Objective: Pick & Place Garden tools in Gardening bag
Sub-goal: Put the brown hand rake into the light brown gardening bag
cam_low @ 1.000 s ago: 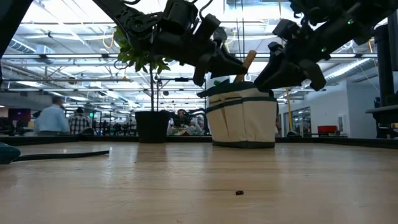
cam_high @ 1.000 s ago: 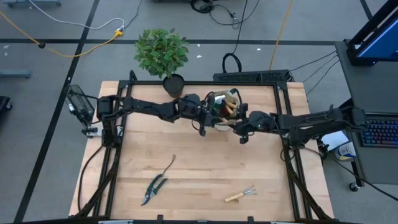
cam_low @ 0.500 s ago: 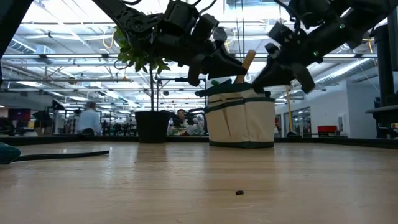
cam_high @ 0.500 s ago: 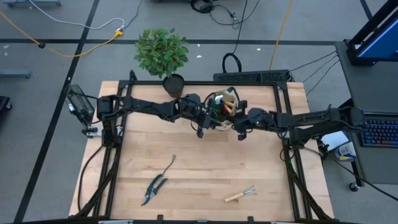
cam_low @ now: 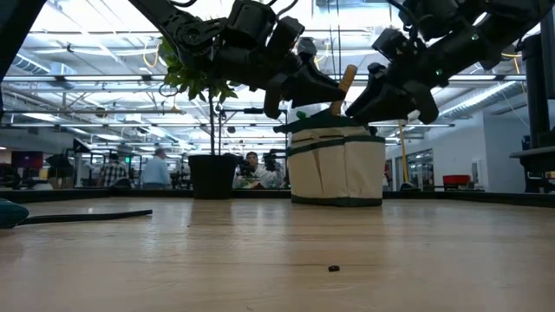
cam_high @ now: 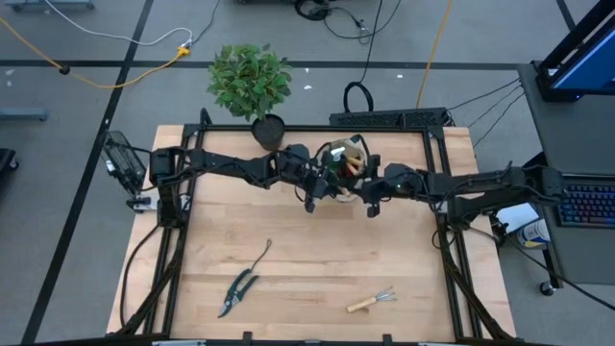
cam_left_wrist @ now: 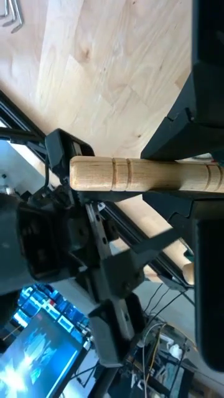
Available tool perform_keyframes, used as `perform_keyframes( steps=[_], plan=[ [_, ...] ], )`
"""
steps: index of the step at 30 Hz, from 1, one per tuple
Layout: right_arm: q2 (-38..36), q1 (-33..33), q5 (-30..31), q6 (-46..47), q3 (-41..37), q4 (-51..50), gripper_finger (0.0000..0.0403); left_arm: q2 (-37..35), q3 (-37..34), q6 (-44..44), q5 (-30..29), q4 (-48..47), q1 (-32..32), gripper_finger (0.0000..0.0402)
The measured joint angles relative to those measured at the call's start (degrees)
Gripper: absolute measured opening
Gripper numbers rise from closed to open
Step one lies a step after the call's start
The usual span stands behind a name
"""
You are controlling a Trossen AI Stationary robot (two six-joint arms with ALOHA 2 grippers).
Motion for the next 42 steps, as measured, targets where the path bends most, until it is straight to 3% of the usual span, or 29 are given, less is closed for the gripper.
perform_keyframes(
  steps=[5, 13, 17, 28, 31, 35, 42],
  plan=[
    [0.0, -0.8, 0.0, 1.0, 0.0, 0.2, 0.0181, 0.0, 0.0, -0.1, 0.9, -0.1, 0.0, 0.0067],
    [-3.6, 0.7, -0.2, -0.1, 0.0, -0.5, 0.0172, 0.0, 0.0, -0.5, 0.9, -0.3, 0.0, 0.0067],
    [-5.2, 0.4, -6.2, 3.1, 0.0, -3.3, 0.0170, 0.0, 0.0, 0.0, 0.9, -0.3, 0.0, 0.0067],
    [-0.4, -2.4, -7.3, 2.2, 0.0, -2.9, 0.0169, 0.0, 0.0, 1.4, 0.7, -2.1, 0.1, 0.0067],
    [0.3, -2.8, -7.3, 1.2, 0.0, -2.2, 0.0167, -0.1, 0.0, 1.5, -1.8, -3.0, 0.1, 0.0067],
    [0.5, -2.8, -7.3, -1.6, 0.0, -2.1, 0.0133, -0.1, 0.0, 1.7, -4.3, -4.6, 0.3, 0.0067],
    [0.5, -2.8, -7.2, -4.2, 0.0, -2.4, 0.0011, -0.1, 0.0, 1.1, -4.7, -4.4, 1.5, 0.0067]
  ],
)
